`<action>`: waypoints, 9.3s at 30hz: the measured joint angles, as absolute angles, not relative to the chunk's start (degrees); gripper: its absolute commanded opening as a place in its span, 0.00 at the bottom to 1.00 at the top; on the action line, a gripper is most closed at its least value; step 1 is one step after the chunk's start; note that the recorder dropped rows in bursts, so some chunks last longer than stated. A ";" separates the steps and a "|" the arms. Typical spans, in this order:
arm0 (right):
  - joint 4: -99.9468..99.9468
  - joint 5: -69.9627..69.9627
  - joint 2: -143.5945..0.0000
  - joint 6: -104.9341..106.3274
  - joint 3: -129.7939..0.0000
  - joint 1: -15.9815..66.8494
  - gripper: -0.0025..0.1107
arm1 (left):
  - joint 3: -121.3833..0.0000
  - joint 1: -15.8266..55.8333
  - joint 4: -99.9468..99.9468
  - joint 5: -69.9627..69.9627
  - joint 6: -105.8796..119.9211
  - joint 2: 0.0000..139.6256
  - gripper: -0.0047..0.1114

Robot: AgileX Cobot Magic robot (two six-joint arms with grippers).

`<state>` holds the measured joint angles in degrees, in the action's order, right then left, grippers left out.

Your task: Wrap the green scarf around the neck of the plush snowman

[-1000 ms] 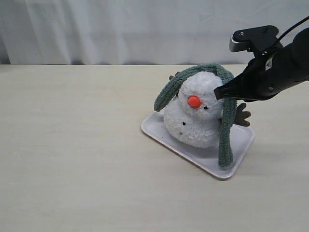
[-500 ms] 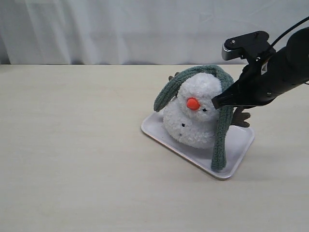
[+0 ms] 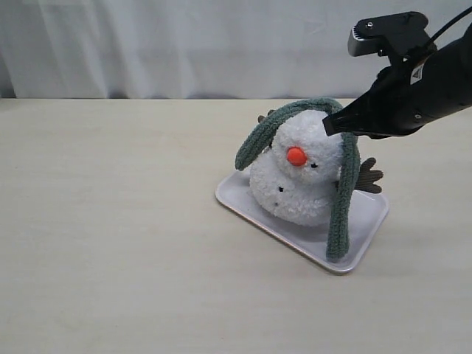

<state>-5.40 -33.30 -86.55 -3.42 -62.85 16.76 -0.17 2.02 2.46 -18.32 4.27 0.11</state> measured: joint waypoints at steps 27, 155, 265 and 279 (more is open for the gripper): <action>-8.37 -29.15 -91.22 -3.05 -62.49 16.76 0.06 | -0.17 2.02 2.46 -18.32 4.27 0.11 0.04; 85.65 -25.52 -104.55 66.31 -39.51 -8.06 0.35 | -0.17 2.02 2.46 -18.32 4.27 0.11 0.04; 73.66 -21.18 -107.39 48.59 -44.15 -3.23 0.06 | -0.17 2.02 2.46 -18.32 4.27 0.11 0.04; 73.25 -20.37 -107.66 56.20 -47.52 -3.23 0.06 | -0.17 2.02 2.46 -18.32 4.27 0.11 0.04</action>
<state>73.25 -20.37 -107.66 56.20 -47.52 -3.23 -0.17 2.02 2.46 -18.32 4.27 0.11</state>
